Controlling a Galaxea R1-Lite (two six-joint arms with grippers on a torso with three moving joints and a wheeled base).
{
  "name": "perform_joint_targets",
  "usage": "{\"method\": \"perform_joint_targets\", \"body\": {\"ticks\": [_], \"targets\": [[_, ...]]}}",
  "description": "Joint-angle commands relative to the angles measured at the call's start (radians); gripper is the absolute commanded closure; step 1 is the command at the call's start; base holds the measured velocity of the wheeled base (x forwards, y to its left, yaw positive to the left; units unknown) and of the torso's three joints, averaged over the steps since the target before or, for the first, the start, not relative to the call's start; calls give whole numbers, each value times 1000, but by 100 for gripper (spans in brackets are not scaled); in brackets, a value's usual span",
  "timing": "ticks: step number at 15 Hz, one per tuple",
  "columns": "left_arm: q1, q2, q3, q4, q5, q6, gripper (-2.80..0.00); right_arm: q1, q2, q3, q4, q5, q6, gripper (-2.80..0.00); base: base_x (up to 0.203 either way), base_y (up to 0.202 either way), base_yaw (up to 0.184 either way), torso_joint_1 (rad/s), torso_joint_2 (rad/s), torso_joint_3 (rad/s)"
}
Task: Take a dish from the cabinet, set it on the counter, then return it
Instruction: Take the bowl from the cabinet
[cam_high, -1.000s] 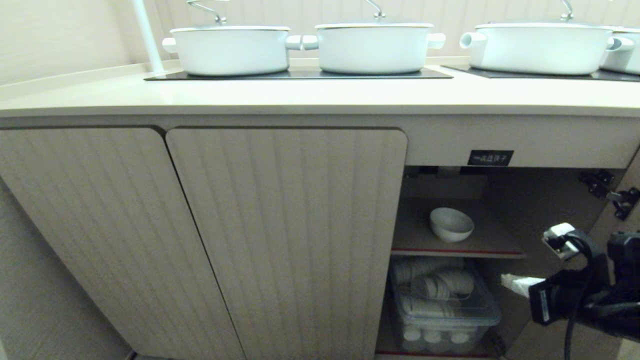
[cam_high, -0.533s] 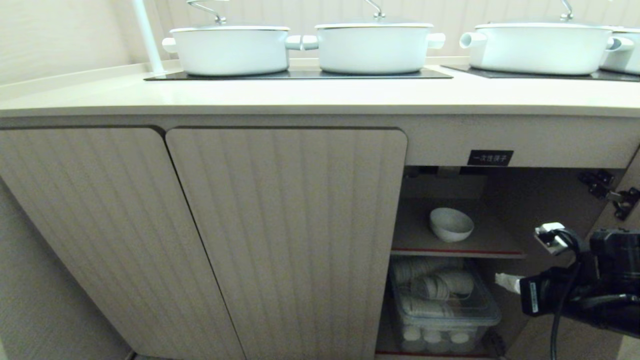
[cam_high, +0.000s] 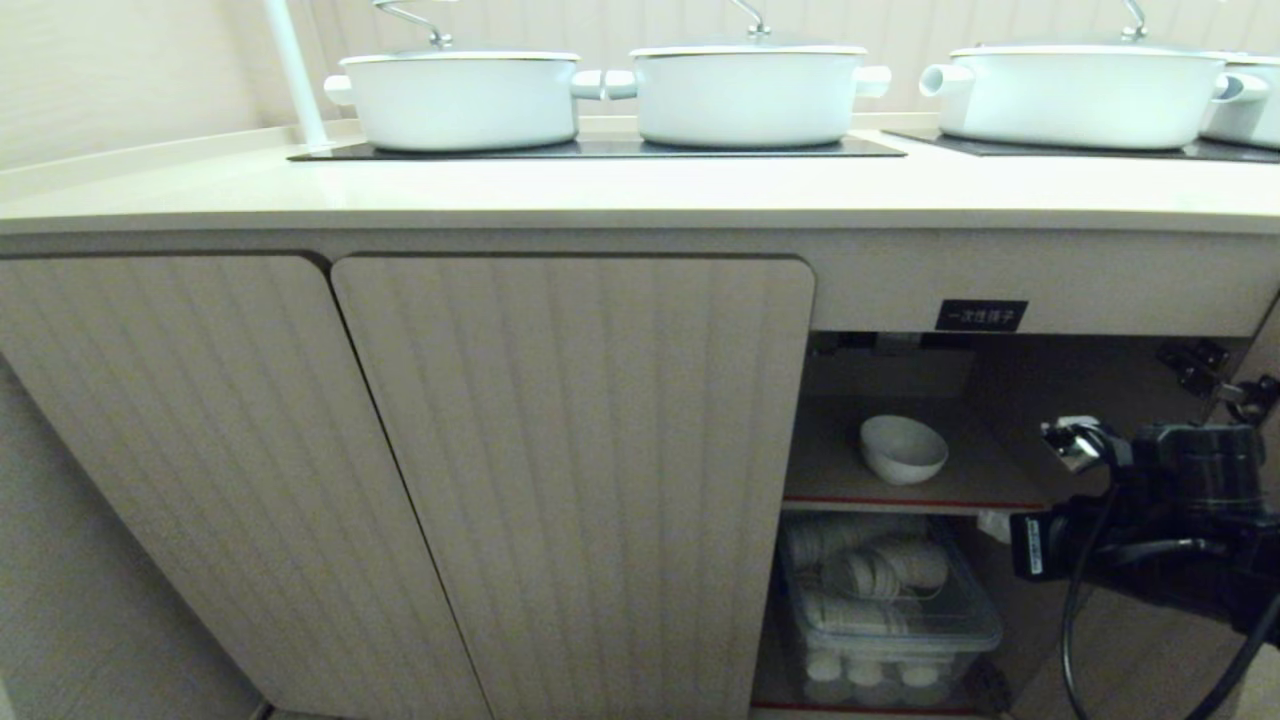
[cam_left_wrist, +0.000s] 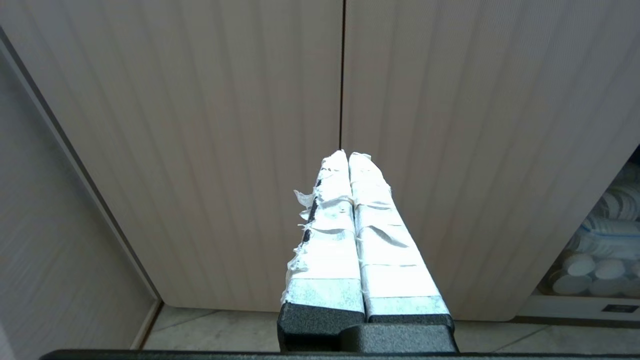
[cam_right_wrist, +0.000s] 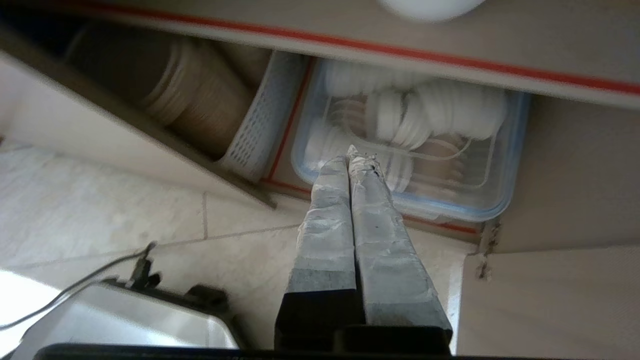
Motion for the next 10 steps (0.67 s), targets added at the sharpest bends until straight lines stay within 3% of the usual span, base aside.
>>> {"method": "perform_joint_targets", "body": {"ticks": [1,5,10], "targets": [[0,0,0,0,0,-1,0,0,27,-21,-5,-8,8,0,0,0,0,0,0,0],[0,0,0,0,0,-1,0,0,89,-106,-2,-58,104,0,0,0,0,0,0,0],[0,0,0,0,0,0,0,0,156,-197,4,-112,120,0,0,0,0,0,0,0]]}}
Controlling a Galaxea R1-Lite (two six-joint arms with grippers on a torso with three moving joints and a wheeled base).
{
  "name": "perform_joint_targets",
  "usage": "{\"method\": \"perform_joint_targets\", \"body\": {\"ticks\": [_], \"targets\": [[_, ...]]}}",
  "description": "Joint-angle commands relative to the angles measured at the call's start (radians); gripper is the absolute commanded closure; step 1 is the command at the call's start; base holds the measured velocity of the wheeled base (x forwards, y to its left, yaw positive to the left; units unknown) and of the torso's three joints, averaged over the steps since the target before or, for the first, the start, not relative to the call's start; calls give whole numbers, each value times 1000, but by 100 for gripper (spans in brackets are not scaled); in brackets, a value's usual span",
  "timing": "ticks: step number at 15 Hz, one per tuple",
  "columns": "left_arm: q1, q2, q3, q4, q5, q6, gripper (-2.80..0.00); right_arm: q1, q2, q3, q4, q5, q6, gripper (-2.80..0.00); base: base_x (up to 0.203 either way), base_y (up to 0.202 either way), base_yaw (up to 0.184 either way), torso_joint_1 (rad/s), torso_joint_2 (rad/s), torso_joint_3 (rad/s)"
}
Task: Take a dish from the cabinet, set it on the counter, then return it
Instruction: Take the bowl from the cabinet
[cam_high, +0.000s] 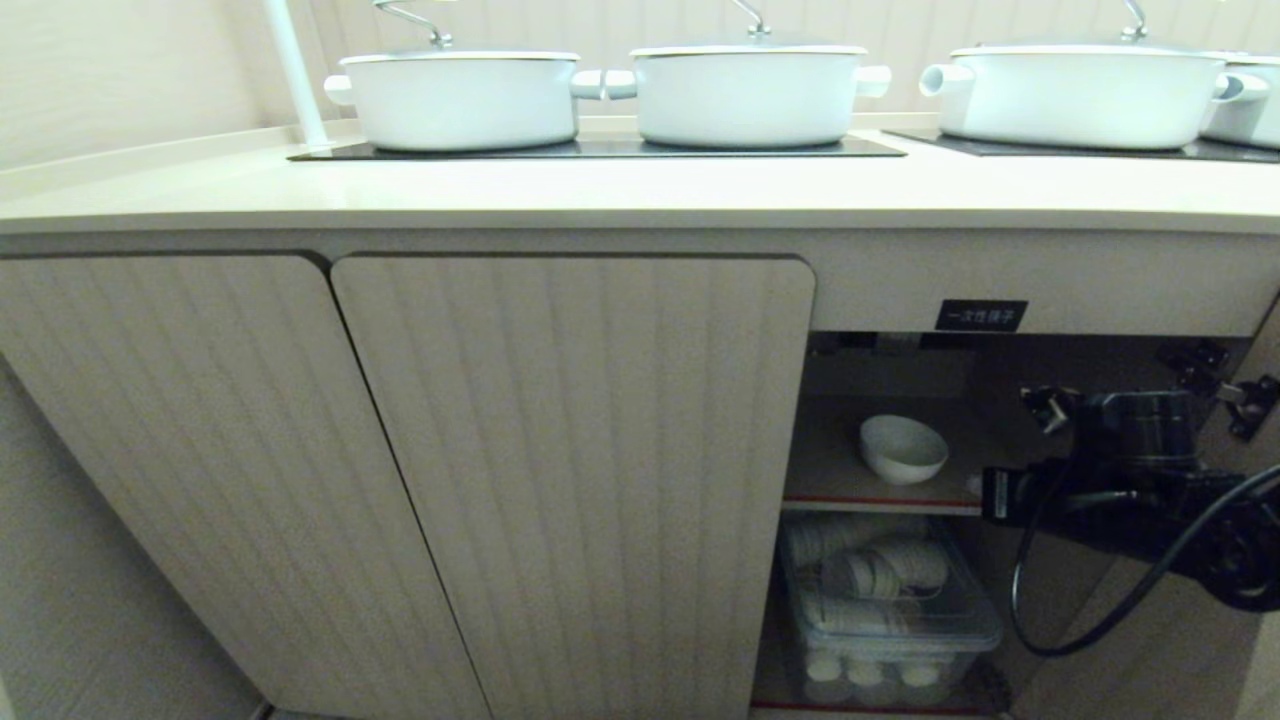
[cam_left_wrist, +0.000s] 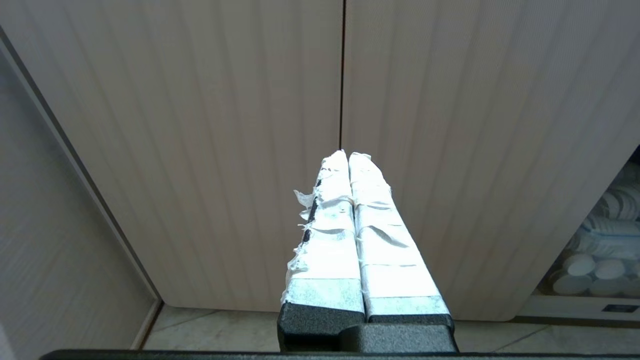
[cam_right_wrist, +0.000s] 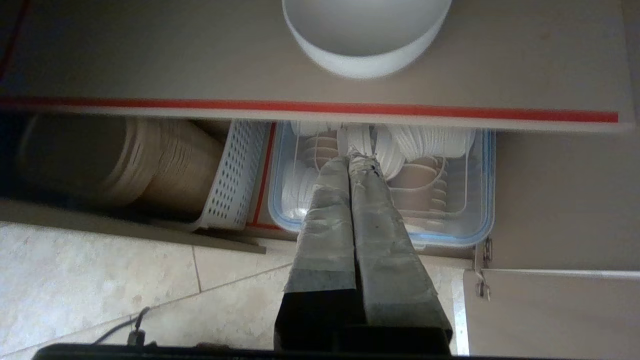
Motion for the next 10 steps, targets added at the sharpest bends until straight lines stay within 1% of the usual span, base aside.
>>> {"method": "perform_joint_targets", "body": {"ticks": [1,2,6,7,8,9,10], "targets": [[0,0,0,-1,0,0,0,0,38,-40,-3,-9,2,0,0,0,0,0,0,0],[0,0,0,-1,0,-1,0,2,51,-58,7,-21,6,0,0,0,0,0,0,0],[0,0,0,-1,0,-1,0,-1,104,-156,64,-26,6,0,0,0,0,0,0,0],[0,0,0,-1,0,-1,0,-1,118,-179,74,-50,7,0,0,0,0,0,0,0],[0,0,1,-1,0,-1,0,1,139,-207,82,-111,9,0,0,0,0,0,0,0],[0,0,0,-1,0,-1,0,3,158,-233,89,-159,24,0,0,0,0,0,0,0],[0,0,0,-1,0,0,0,6,171,-260,91,-179,56,0,0,0,0,0,0,0]]}}
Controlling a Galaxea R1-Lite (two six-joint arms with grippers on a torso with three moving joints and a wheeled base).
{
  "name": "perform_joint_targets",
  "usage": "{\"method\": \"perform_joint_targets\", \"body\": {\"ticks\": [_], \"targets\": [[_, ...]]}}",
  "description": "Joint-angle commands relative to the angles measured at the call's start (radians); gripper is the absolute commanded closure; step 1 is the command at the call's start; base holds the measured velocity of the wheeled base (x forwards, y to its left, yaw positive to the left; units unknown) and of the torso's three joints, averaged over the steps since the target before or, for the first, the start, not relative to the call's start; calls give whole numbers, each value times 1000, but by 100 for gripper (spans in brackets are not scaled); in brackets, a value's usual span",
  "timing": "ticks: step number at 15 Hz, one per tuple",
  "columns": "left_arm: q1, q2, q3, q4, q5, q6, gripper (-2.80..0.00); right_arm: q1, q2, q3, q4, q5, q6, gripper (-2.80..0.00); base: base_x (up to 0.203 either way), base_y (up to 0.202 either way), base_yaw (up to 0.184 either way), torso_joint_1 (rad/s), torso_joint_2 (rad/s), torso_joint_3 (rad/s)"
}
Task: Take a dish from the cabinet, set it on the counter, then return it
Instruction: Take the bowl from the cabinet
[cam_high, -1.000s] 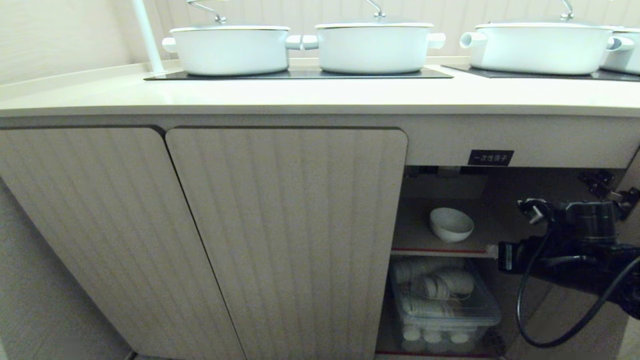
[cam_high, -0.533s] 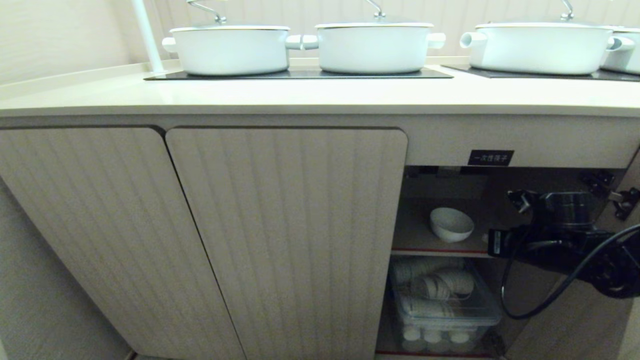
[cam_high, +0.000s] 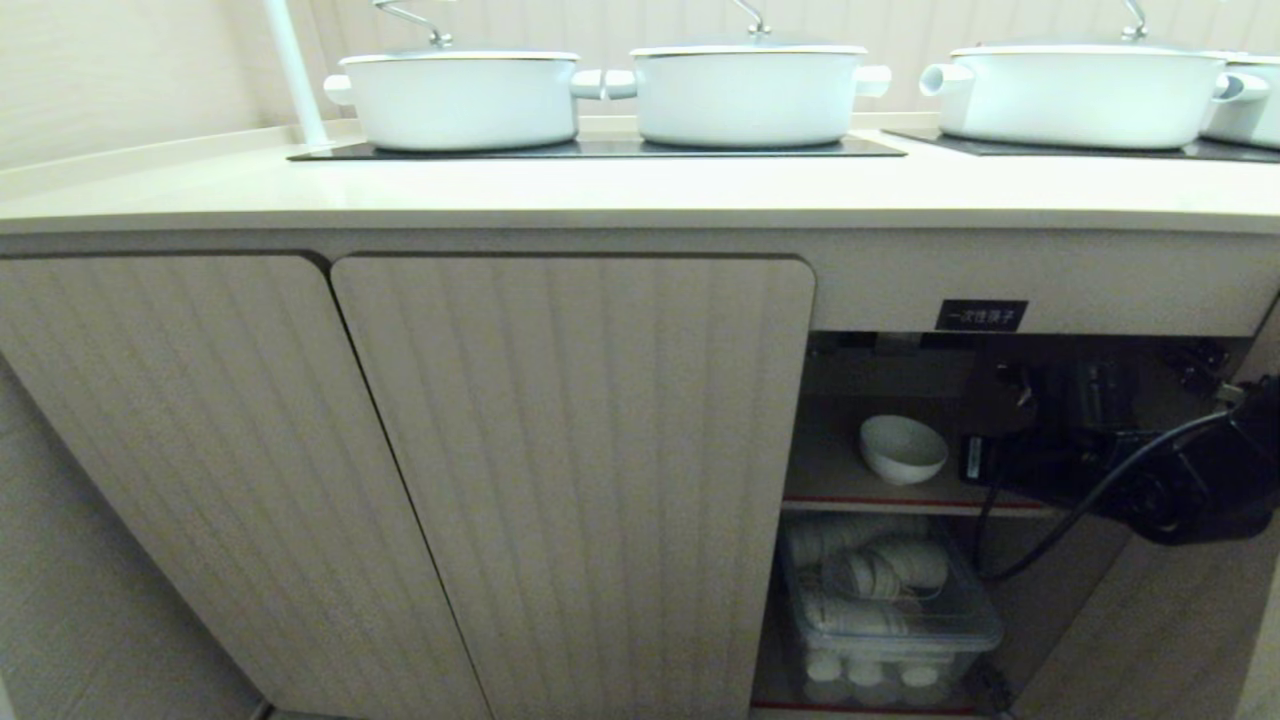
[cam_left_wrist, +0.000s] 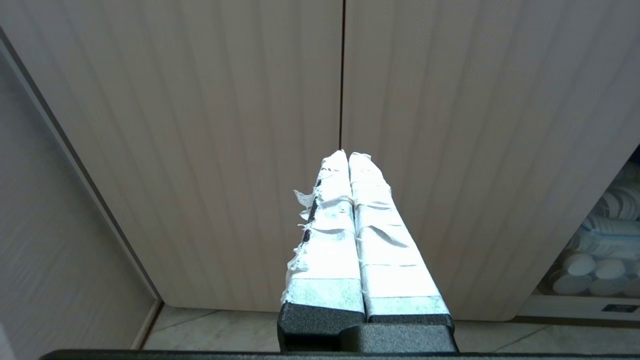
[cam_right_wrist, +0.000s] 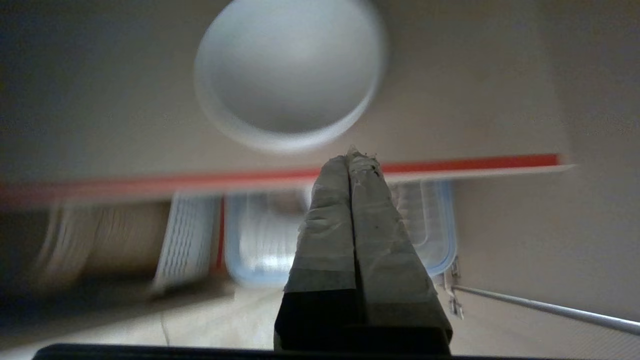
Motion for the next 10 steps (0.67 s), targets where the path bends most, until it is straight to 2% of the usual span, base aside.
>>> {"method": "perform_joint_targets", "body": {"ticks": [1,5,8,10], "targets": [[0,0,0,-1,0,-1,0,4,34,-47,-2,-13,35,0,0,0,0,0,0,0],[0,0,0,-1,0,-1,0,2,69,-72,0,-66,65,0,0,0,0,0,0,0],[0,0,0,-1,0,-1,0,3,86,-83,1,-71,119,0,0,0,0,0,0,0],[0,0,1,-1,0,-1,0,2,108,-104,2,-71,128,0,0,0,0,0,0,0]]}}
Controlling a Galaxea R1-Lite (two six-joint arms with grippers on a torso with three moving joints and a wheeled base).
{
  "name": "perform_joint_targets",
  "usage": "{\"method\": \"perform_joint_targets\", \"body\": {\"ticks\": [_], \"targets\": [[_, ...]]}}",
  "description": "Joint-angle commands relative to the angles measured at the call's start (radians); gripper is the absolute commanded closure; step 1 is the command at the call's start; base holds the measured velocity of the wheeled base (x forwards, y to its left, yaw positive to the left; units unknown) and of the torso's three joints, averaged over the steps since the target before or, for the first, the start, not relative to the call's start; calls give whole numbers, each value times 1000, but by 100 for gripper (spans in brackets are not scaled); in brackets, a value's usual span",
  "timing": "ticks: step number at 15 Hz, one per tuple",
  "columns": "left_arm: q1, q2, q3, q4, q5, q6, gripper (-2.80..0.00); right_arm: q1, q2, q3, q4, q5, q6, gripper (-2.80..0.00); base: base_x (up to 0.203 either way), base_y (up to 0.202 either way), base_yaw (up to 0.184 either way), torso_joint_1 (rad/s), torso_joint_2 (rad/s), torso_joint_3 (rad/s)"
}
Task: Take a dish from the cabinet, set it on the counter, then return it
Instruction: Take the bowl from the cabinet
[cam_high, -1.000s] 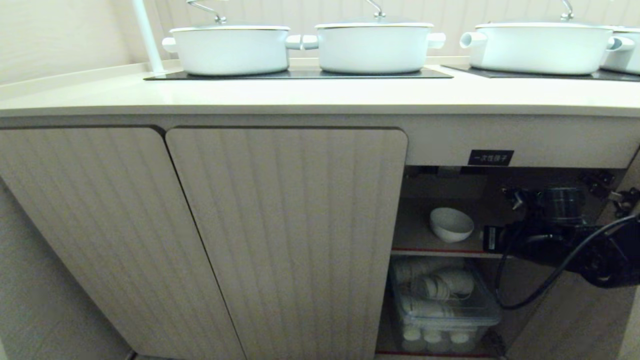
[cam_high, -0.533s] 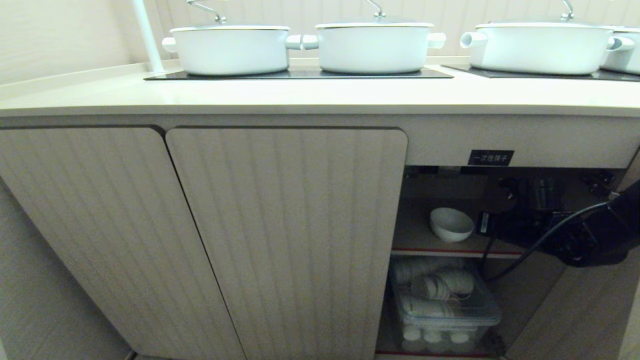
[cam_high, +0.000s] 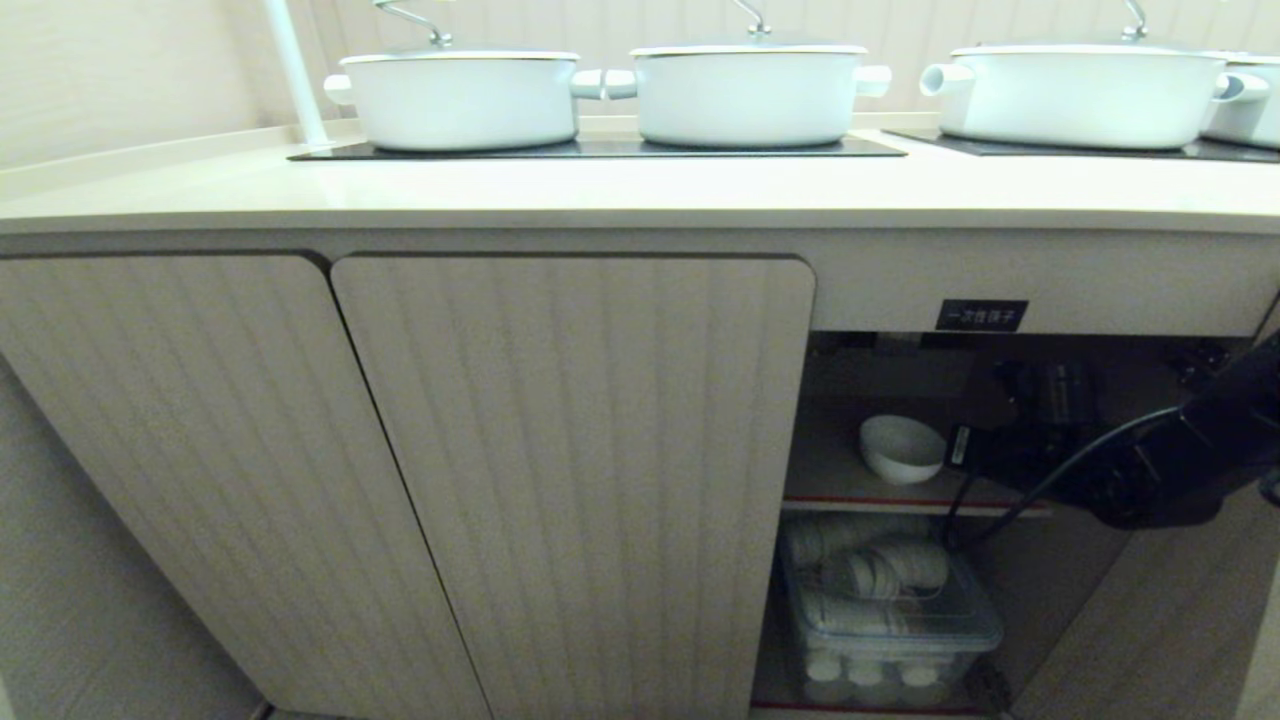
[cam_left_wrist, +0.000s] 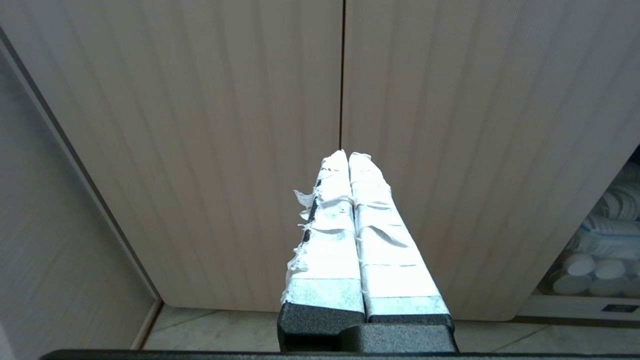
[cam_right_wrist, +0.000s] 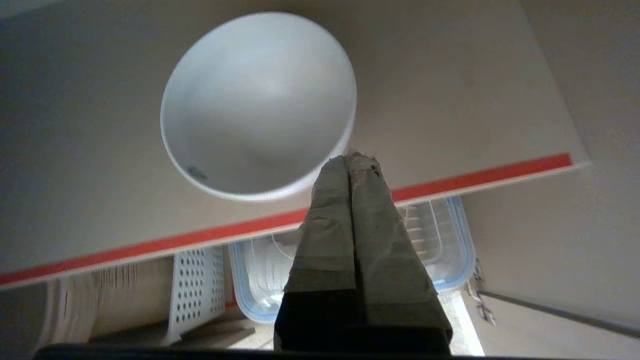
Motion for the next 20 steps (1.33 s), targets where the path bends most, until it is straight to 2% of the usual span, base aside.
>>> {"method": "perform_joint_targets", "body": {"ticks": [1,4,11,12,20], "targets": [[0,0,0,-1,0,-1,0,0,22,-24,-4,-2,6,0,0,0,0,0,0,0],[0,0,1,-1,0,-1,0,1,42,-65,-1,-7,12,0,0,0,0,0,0,0],[0,0,1,-1,0,-1,0,5,42,-63,12,-17,12,0,0,0,0,0,0,0],[1,0,0,-1,0,-1,0,12,43,-62,12,-30,12,-280,0,0,0,0,0,0],[0,0,0,-1,0,-1,0,20,40,-65,3,-47,11,-280,0,0,0,0,0,0]]}}
